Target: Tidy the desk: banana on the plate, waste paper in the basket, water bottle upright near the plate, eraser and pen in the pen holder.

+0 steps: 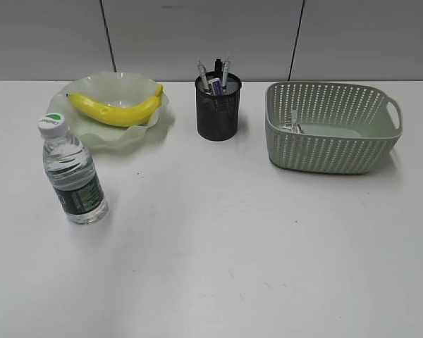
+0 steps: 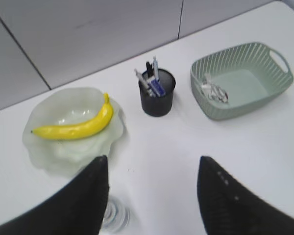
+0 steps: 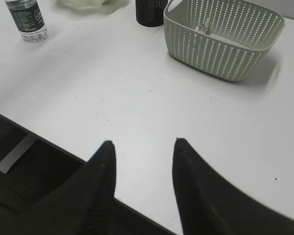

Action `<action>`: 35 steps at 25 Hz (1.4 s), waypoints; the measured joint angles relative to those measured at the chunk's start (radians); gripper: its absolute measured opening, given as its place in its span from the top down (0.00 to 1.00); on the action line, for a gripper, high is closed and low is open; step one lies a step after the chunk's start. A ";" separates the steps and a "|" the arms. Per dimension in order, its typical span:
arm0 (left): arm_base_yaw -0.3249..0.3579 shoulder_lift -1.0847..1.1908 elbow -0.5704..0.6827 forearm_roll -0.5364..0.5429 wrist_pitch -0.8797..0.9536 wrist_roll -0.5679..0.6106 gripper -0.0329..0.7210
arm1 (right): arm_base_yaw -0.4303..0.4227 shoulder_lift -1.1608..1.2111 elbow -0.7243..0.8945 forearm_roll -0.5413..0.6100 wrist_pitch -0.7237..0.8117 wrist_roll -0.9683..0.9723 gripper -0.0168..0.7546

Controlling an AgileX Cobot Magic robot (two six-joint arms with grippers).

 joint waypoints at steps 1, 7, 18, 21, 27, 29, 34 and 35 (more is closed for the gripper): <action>0.000 -0.071 0.081 0.000 0.001 0.001 0.38 | 0.000 0.000 0.000 0.000 0.000 0.000 0.57; 0.000 -0.536 0.518 -0.002 0.004 0.014 0.38 | 0.000 0.000 0.000 0.000 0.000 0.000 0.57; 0.000 -1.248 1.046 -0.156 -0.085 0.108 0.38 | 0.000 0.000 0.000 0.000 0.000 0.000 0.57; 0.000 -1.326 1.117 -0.222 -0.111 0.147 0.38 | 0.000 0.000 0.000 0.001 -0.001 0.000 0.57; 0.000 -1.320 1.187 -0.231 -0.148 0.154 0.38 | 0.000 0.000 0.000 0.001 -0.001 0.000 0.57; 0.000 -1.319 1.187 -0.232 -0.152 0.154 0.38 | 0.000 0.000 0.000 0.001 -0.001 0.000 0.57; 0.000 -1.318 1.187 -0.234 -0.154 0.154 0.38 | 0.000 0.000 0.000 0.001 -0.001 0.000 0.57; 0.000 -1.317 1.187 -0.234 -0.154 0.154 0.38 | 0.000 0.000 0.000 0.001 -0.001 0.000 0.57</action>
